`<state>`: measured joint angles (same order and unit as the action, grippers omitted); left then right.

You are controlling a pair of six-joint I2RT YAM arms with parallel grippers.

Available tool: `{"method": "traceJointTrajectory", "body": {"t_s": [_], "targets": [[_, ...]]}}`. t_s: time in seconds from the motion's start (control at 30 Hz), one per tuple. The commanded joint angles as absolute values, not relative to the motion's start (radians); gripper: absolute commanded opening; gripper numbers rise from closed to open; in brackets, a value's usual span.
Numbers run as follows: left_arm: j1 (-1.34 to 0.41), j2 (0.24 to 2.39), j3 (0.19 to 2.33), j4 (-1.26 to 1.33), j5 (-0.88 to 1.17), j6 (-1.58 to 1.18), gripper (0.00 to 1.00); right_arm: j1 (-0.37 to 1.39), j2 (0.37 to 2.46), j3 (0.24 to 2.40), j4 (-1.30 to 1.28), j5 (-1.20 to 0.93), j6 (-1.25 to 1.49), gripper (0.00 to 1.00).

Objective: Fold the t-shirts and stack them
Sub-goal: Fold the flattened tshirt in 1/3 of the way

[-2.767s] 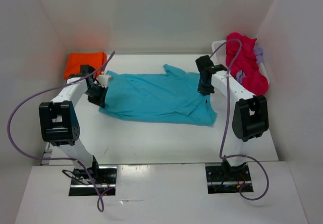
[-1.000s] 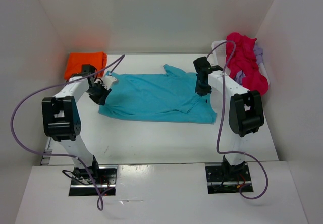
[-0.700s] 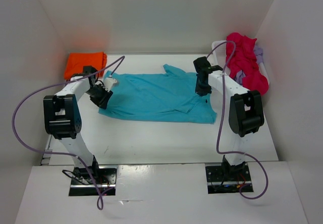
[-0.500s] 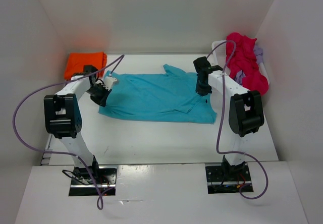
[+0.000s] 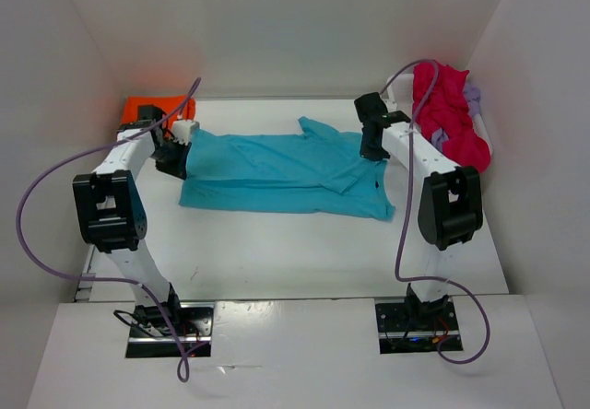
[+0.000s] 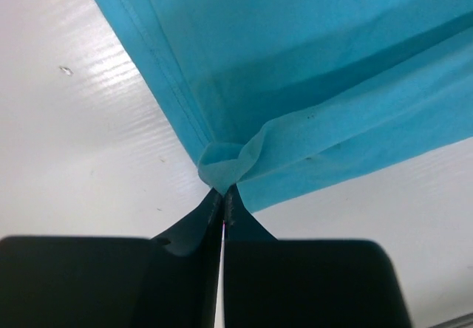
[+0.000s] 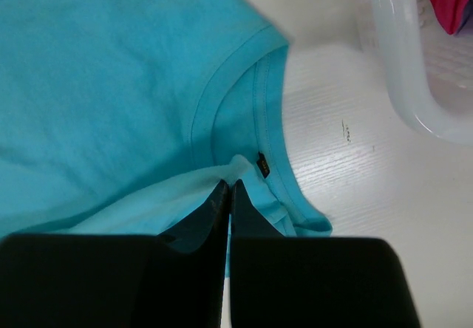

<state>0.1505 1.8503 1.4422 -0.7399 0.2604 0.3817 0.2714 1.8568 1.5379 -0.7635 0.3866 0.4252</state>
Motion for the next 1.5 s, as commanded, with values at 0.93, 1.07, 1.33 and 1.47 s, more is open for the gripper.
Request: {"method": "traceJointTrajectory", "body": {"t_s": [0.93, 1.07, 1.33, 1.47], "targets": [[0.175, 1.936, 1.526, -1.198, 0.301, 0.479, 0.01, 0.362, 1.767, 1.531, -0.887, 0.354, 0.433, 0.0], [0.193, 2.037, 1.592, -1.177, 0.382, 0.439, 0.01, 0.307, 1.857, 1.6, -0.855, 0.345, 0.422, 0.0], [0.262, 2.082, 1.677, -1.109, 0.456, 0.347, 0.01, 0.252, 1.95, 1.684, -0.842, 0.336, 0.422, 0.0], [0.262, 2.091, 1.668, -1.089, 0.456, 0.327, 0.01, 0.242, 1.991, 1.707, -0.842, 0.336, 0.422, 0.0]]}}
